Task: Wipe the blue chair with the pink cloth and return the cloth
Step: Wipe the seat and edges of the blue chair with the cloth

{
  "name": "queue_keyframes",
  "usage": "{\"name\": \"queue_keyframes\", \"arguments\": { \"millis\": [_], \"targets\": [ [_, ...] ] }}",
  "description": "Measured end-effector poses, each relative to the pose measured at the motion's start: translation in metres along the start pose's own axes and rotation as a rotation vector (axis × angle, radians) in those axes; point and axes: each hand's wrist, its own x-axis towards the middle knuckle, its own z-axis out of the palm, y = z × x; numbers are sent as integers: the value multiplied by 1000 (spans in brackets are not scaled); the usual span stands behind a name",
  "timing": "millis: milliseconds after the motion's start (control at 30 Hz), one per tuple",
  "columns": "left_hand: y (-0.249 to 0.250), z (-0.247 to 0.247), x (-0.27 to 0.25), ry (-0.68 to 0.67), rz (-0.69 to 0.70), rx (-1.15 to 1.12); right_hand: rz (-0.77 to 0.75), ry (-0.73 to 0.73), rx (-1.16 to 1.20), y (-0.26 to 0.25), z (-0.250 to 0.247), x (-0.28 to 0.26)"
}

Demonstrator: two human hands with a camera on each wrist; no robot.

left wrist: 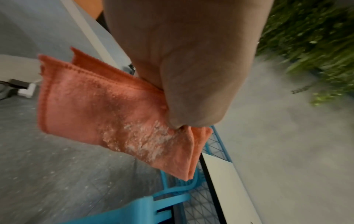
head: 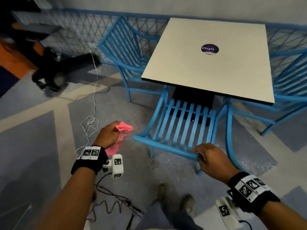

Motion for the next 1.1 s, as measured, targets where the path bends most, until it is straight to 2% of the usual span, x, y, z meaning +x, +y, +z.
{"name": "queue_keyframes", "arguments": {
  "millis": [133,300,500,600,667,800,833,900,967,1100],
  "targets": [
    [-38,-3,21,10,-82,-43,-17,-44,-54,-16,1,19],
    [-53,25,32,-58,-159,-217,4,-76,-65,-27,3,30],
    [-84,15,26,-100,-315,36,25,-104,-98,-38,7,38],
    [-74,18,26,10,-326,-183,21,-103,-101,-43,10,43],
    [-64,26,28,7,-324,-241,6,-107,-99,-45,13,46],
    [-44,10,27,-141,-324,105,32,-79,-83,-40,9,47],
    [-37,4,28,-181,-336,101,56,-67,-71,-38,6,46],
    [-8,5,24,-272,-357,-93,98,-44,-44,-32,1,42],
    [23,17,18,-350,-288,-219,123,-30,-8,-28,-3,38],
    [86,64,8,-580,-218,-72,181,10,167,-26,-20,22]
  ]
}}
